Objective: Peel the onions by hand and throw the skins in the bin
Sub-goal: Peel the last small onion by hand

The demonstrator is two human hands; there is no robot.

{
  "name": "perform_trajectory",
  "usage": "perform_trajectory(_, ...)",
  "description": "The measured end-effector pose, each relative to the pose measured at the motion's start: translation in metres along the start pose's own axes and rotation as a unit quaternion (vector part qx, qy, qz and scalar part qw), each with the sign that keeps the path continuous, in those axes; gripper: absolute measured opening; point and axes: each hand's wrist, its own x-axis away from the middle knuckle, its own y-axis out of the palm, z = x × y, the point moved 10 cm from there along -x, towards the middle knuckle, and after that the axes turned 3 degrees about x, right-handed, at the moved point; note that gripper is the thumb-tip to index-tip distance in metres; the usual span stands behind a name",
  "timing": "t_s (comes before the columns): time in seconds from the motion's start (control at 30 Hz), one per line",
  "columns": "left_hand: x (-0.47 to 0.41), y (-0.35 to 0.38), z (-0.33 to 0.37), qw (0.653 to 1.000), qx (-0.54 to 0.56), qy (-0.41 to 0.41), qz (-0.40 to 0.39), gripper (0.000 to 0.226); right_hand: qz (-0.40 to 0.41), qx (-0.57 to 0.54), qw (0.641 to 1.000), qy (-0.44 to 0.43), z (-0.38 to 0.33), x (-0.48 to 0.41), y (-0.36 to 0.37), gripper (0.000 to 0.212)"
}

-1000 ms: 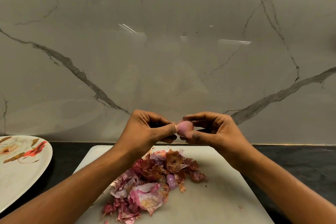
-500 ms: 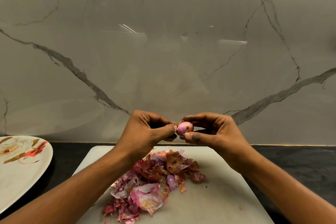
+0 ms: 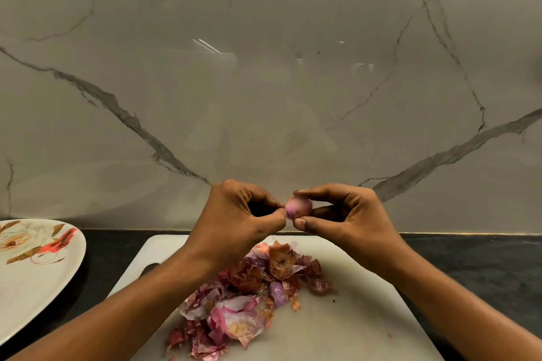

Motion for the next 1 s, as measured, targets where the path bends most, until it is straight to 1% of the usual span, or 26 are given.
perform_trajectory(0.23,0.002,0.001,0.004,1.000,-0.023,0.015,0.002,0.005,-0.006,0.009,1.000,-0.002,-0.002,0.000,0.002,0.044)
perform_trajectory(0.37,0.001,0.000,0.000,1.000,-0.006,-0.007,0.006,0.007,-0.004,-0.016,1.000,0.003,0.000,-0.001,0.001,0.043)
perform_trajectory(0.53,-0.003,-0.005,-0.013,0.996,0.062,-0.061,0.017,0.006,0.008,-0.072,0.997,0.005,-0.004,-0.002,-0.005,0.043)
perform_trajectory(0.63,-0.004,-0.007,-0.018,0.993,0.080,-0.083,0.026,0.008,0.016,-0.125,0.992,0.020,-0.003,-0.004,-0.011,0.045)
perform_trajectory(0.7,-0.004,-0.007,-0.020,0.991,0.087,-0.093,0.029,0.007,0.007,-0.177,0.984,0.036,-0.001,-0.005,-0.011,0.045)
perform_trajectory(0.77,-0.004,-0.005,-0.021,0.991,0.089,-0.094,0.023,0.006,-0.001,-0.197,0.979,0.043,0.001,-0.005,-0.010,0.045)
perform_trajectory(0.87,-0.003,-0.001,-0.021,0.992,0.085,-0.092,0.004,0.007,-0.013,-0.189,0.981,0.048,0.005,-0.006,-0.007,0.044)
perform_trajectory(1.0,-0.004,0.001,-0.016,0.995,0.073,-0.066,-0.006,0.013,-0.022,-0.157,0.986,0.048,0.008,-0.006,-0.005,0.038)
